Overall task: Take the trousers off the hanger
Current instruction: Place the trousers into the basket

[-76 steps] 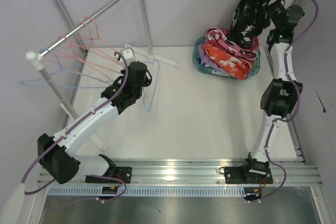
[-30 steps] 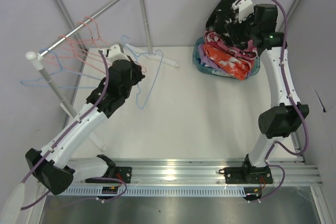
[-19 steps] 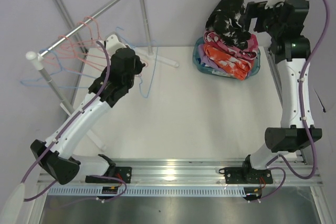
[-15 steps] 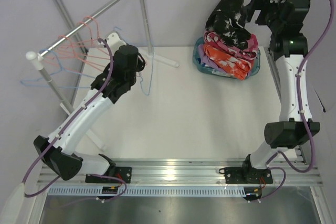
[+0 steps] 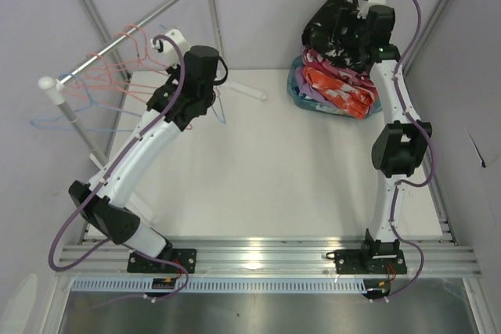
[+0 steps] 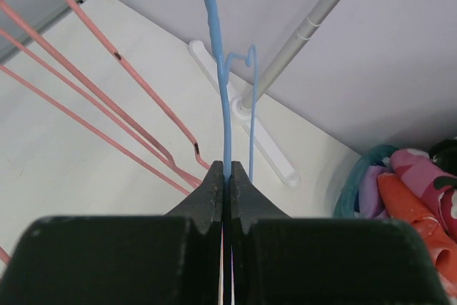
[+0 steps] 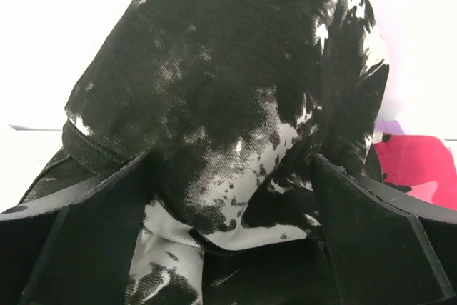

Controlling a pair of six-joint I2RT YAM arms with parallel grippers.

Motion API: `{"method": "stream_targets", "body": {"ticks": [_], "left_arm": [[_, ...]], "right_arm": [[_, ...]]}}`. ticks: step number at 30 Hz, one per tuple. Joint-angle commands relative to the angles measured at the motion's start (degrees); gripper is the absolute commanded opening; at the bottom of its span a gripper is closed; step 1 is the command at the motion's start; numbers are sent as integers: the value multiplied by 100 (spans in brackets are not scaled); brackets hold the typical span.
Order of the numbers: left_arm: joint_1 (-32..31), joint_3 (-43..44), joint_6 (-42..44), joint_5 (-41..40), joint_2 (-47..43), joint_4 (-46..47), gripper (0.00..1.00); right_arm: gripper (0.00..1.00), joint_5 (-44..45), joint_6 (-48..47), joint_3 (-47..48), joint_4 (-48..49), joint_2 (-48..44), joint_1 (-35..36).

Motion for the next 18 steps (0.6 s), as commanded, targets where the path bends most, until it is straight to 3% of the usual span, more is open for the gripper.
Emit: {"method": "stream_targets", "body": {"ticks": [1,8,13,18], "left_arm": [[30,769,223,-564,239,-144,0],[30,1825,478,-1188,1030,-532,0],[38,2590,1040,-1820,1637,-506,0],[144,2767,1944,-2085,1936,267,0]], "right_arm": [[97,73,-118,-167,201,-115,6],[99,-77,-444,-389,-493,-641,-81],[99,-209,-470,-968,-590,-1791,-152],[99,-147,-471,-1882,-477,-2716,-152]]}}
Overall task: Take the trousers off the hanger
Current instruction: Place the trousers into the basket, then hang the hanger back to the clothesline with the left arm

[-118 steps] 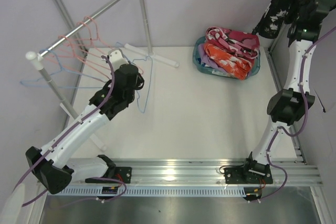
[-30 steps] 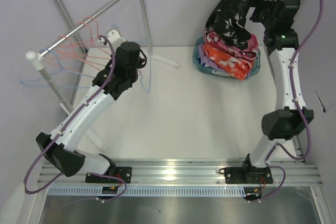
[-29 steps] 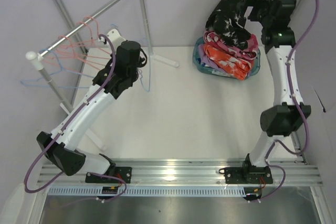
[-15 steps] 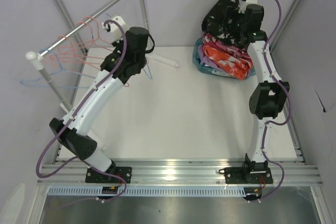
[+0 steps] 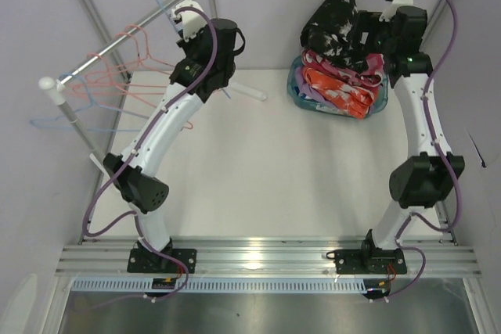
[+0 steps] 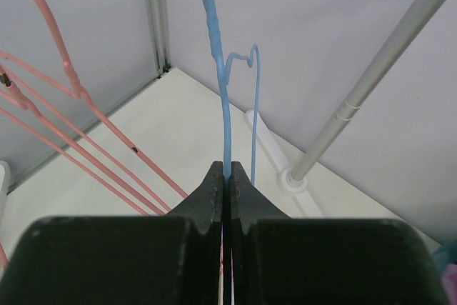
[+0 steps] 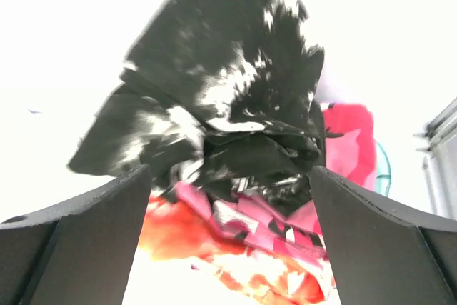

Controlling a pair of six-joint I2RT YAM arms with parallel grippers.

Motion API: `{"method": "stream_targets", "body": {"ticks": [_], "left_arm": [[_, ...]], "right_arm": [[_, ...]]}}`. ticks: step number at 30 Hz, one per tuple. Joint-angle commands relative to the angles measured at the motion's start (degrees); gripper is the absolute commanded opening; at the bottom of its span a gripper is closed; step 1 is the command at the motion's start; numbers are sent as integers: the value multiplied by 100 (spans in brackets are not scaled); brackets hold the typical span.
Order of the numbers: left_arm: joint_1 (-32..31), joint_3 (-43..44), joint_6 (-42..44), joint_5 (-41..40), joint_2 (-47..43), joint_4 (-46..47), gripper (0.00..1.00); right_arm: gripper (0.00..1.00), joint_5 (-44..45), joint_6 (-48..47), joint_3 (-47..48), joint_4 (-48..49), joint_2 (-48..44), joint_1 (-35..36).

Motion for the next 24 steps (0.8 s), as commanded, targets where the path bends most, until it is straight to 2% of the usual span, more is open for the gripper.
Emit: {"method": "stream_targets", "body": {"ticks": [1,4,5,9,11,16,19,20,23,24], "left_arm": [[176,279,796,-430,161,641,0],[230,323,1427,-535,319,1185,0],[230,341,1891,-701,364,1387,0],[256,227,3044,-1045,531,2686,0],[282,218,3240,-1054,592,2848,0],[326,209,3100,-966,742,2648,0],[379,226,2373,-704,786,2086,0],[414,279,1752,-546,786,1510,0],[598,376,783,61,777,645,0],[625,359,684,141,777,564,0]], "right_arm": [[99,-27,-70,-575,136,-810,6],[99,-19,-18,-1059,206,-1233,14],[99,-10,9,-1157,215,-1390,14],[99,52,44,-1597,285,-1724,14],[99,113,79,-1816,329,-1848,14],[100,192,79,-1993,321,-2051,14],[99,219,44,-2063,268,-2103,14],[99,219,35,-2081,268,-2121,14],[99,254,27,-2134,250,-2174,6],[99,271,26,-2143,250,-2191,6]]}}
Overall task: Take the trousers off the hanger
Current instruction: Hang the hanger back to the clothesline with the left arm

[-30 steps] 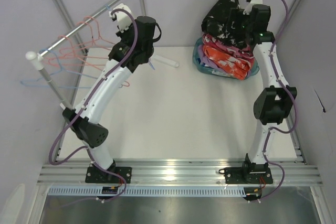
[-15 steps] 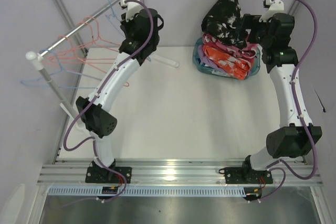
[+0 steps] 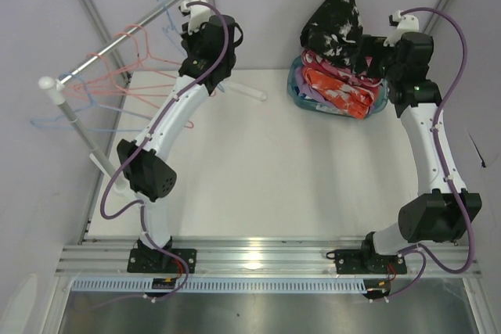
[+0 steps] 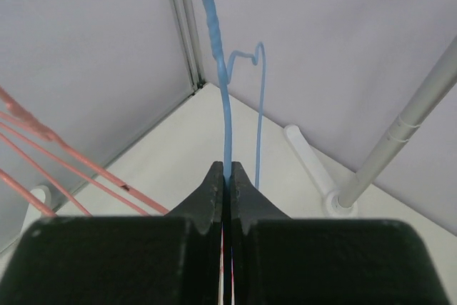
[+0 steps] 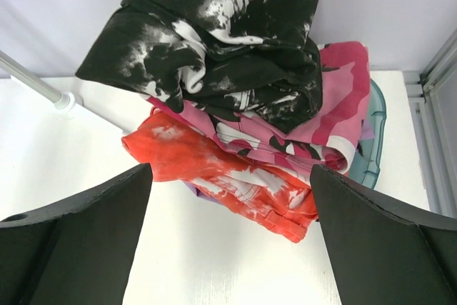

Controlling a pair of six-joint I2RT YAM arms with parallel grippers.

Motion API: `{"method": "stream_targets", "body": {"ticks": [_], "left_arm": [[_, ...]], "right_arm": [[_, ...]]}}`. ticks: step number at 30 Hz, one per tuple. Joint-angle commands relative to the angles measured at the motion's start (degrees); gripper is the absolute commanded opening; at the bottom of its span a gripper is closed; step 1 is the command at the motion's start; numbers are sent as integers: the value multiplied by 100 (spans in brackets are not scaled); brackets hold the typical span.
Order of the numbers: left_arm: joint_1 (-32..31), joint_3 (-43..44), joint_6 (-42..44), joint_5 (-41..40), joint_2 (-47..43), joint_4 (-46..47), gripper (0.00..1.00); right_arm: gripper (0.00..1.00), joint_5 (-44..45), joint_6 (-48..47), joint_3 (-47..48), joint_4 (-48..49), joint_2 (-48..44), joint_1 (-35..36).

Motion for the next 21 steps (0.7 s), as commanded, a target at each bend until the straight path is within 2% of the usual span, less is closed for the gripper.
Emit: {"method": "stream_targets", "body": {"ticks": [1,13,16,17,21], "left_arm": [[243,241,-1144,515,15,-925,0],[269,65,-1821,990,-12,-1339,2],[287,-32,-1822,1122,-82,-1269,11],[287,-32,-1813,1148,-100,-1268,18],[287,-15,-1708,1402,-222,-1198,29]], "right_arm": [[99,160,-39,-33,167,-310,10],[99,134,-127,-60,53,-450,28],[99,90,-136,-25,9,-485,19],[99,90,-92,-7,-34,-477,19],[99,21,101,308,-386,-433,19]]}}
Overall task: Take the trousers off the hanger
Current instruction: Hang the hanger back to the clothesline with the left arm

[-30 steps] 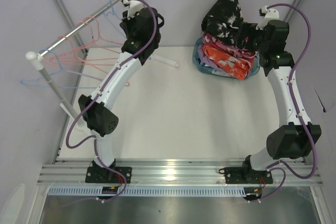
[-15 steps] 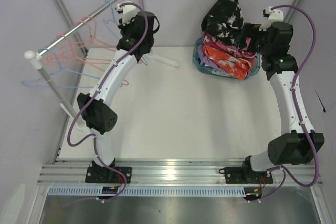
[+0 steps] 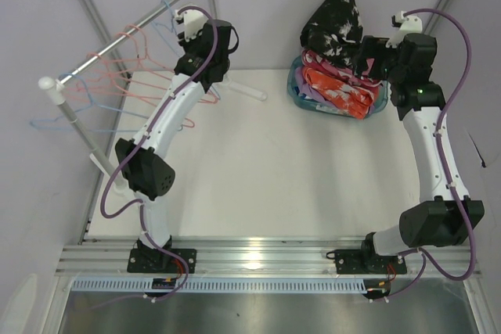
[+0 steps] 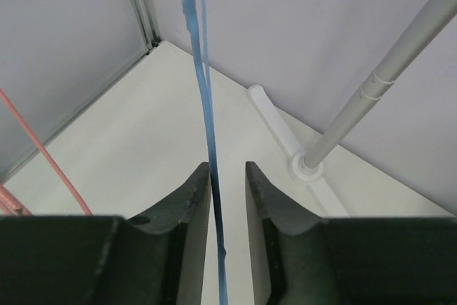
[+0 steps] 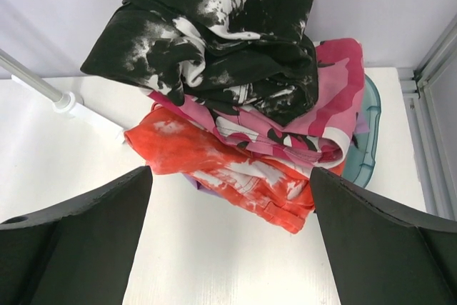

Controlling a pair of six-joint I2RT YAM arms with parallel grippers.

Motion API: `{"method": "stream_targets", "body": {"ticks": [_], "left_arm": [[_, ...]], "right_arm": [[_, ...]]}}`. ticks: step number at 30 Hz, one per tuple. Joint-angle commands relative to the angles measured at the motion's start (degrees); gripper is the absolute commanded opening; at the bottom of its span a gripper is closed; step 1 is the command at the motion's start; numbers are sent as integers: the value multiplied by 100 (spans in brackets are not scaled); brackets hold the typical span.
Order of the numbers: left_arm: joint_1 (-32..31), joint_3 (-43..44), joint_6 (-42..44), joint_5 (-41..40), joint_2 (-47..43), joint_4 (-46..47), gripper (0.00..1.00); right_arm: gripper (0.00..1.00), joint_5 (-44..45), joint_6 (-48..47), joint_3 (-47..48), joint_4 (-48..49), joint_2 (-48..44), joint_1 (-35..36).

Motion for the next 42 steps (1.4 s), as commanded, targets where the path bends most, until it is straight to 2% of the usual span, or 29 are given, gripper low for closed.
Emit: {"method": "stream_targets", "body": {"ticks": [1,4,5,11,14,17,18,20,22,24,25,26,27,28,30,31,34,39,42], "left_arm": [[22,-19,-7,373,-340,81,31],[22,-19,133,785,-499,142,49],[31,-28,273,953,-630,160,61],[22,-28,590,2120,-1202,55,90],[22,-11,731,2623,-1571,-25,98],[14,-28,907,3264,-1966,-156,100],[14,-193,1195,4049,-2428,-296,99],[14,-247,1319,4538,-2713,-323,100],[14,-1086,1469,5221,-3229,-324,99],[14,-1300,1522,5567,-3679,-184,99],[22,-2025,1549,5821,-4186,-96,99],[14,-2293,1566,6024,-4461,9,100],[22,-2548,1575,6113,-4733,228,100],[14,-3351,1549,6192,-5032,334,100],[22,-3866,1514,6315,-5849,528,99],[22,-4556,1453,6324,-6122,659,100],[22,-5448,1234,6359,-7036,766,100],[22,-6390,987,6509,-8152,617,99],[14,-6812,908,6597,-8488,415,100]], "right_arm": [[99,-135,97,429,-285,-190,19],[99,-346,255,430,-313,-295,10],[99,-373,290,421,-321,-391,10],[99,-277,405,325,-356,-813,28],[99,-119,484,115,-383,-1138,71],[99,-13,589,-132,-365,-1551,124],[99,-13,755,-550,-296,-2014,194],[99,-152,756,-834,-191,-2272,203],[99,-538,791,-1412,81,-2753,265],[99,-689,844,-1809,197,-3080,300],[99,-663,905,-2124,206,-3369,318],[99,-611,932,-2249,128,-3502,318],[100,-558,967,-2373,75,-3625,318],[99,-505,1054,-2496,31,-3766,318],[99,-426,1195,-2882,-5,-4214,326],[99,-426,1335,-3049,39,-4381,318],[99,-426,1485,-3743,223,-5145,318],[99,-321,1819,-4691,206,-6085,326],[99,-276,2100,-5236,215,-6412,326]]}}
